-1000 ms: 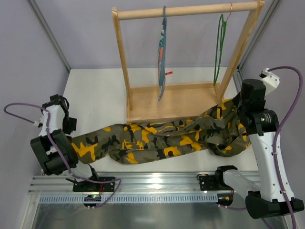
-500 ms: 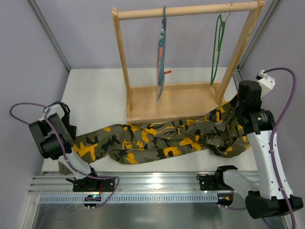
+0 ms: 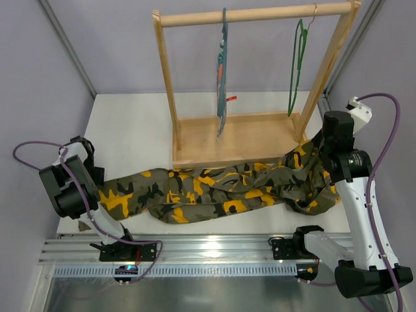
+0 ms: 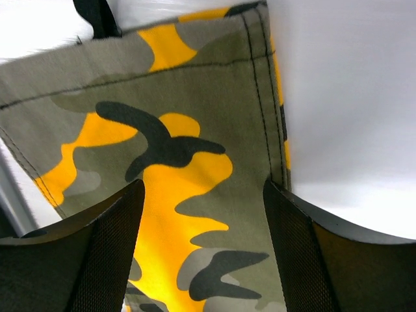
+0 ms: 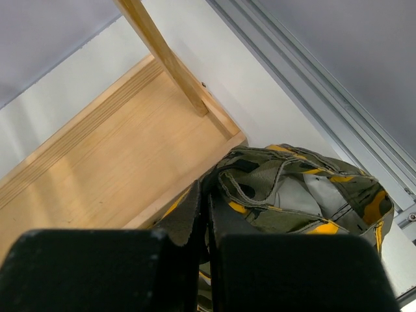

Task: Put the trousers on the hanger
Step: Fold the trousers

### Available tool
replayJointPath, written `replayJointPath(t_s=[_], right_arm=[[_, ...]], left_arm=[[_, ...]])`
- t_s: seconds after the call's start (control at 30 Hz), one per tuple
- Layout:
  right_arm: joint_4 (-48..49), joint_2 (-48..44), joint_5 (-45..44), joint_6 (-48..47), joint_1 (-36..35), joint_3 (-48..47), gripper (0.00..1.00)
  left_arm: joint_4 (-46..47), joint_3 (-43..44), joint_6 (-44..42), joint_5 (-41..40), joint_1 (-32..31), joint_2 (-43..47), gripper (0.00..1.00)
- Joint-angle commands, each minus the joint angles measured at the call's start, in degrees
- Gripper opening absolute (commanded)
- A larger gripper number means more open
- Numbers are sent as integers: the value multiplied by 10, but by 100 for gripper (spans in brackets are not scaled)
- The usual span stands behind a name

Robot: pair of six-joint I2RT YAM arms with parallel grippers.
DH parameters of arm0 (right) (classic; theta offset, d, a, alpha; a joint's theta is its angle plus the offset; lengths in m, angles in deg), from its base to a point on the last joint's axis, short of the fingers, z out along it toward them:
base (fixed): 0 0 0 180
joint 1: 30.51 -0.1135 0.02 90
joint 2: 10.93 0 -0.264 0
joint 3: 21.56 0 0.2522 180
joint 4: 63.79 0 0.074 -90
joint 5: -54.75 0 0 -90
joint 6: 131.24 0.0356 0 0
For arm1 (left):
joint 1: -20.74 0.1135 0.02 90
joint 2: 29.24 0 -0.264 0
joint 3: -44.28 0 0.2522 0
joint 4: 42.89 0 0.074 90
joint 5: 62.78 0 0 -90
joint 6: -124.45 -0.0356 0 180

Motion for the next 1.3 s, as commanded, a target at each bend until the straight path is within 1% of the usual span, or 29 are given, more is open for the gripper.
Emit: replayJointPath(t_s=[0.0, 0.1, 0.2, 0.3, 0.4, 0.43, 0.5, 0.6, 0.63, 0.73, 0.77, 0.8, 0.83, 0.87, 0.9, 1.0, 1.03, 1.13, 1.27], right_arm=[[30, 1, -12, 6, 2, 1, 4], [27, 2, -8, 9, 2, 1, 4], [28, -2, -4, 12, 2, 6, 4], [27, -2, -6, 10, 2, 8, 4], [22, -2, -14, 9, 2, 4, 4], [21, -3, -19, 8, 2, 4, 4], [21, -3, -25, 7, 2, 1, 4], [17, -2, -32, 8, 2, 1, 4], [15, -2, -33, 8, 2, 1, 4], [8, -4, -41, 10, 2, -2, 4], [7, -8, -43, 10, 2, -2, 4], [5, -9, -43, 12, 2, -3, 4], [-1, -12, -45, 14, 2, -6, 4], [-4, -14, -47, 15, 2, -8, 4], [-9, -17, -48, 17, 2, -12, 4], [-23, -25, -52, 21, 2, -22, 4], [-28, -30, -52, 23, 2, -25, 4], [-37, -37, -47, 28, 1, -30, 4], [-46, -45, -46, 28, 2, -34, 4]], left_arm=[[29, 22, 7, 28, 3, 32, 74], [21, 39, 13, 12, 4, 58, 74], [35, 42, 18, 3, 3, 56, 74], [39, 43, 13, 3, 4, 18, 74], [40, 34, 7, 18, 3, -26, 73], [54, 27, 6, 26, 3, -33, 73], [74, 4, 7, 32, 3, -48, 71], [90, -6, 6, 30, 3, -61, 68], [90, -6, 5, 28, 4, -63, 65], [104, -7, -10, 32, 4, -64, 49], [107, -6, -14, 34, 4, -62, 35], [108, -5, -22, 40, 3, -62, 27], [110, -4, -27, 41, 3, -57, 21], [110, -4, -31, 44, 4, -55, 8], [107, -3, -36, 47, 3, -53, 0], [80, -5, -34, 41, 3, -36, 0], [57, -9, -19, 26, 3, -29, 0], [78, -33, -22, 32, 3, 5, 0], [75, -25, -40, 55, 3, 35, 0]])
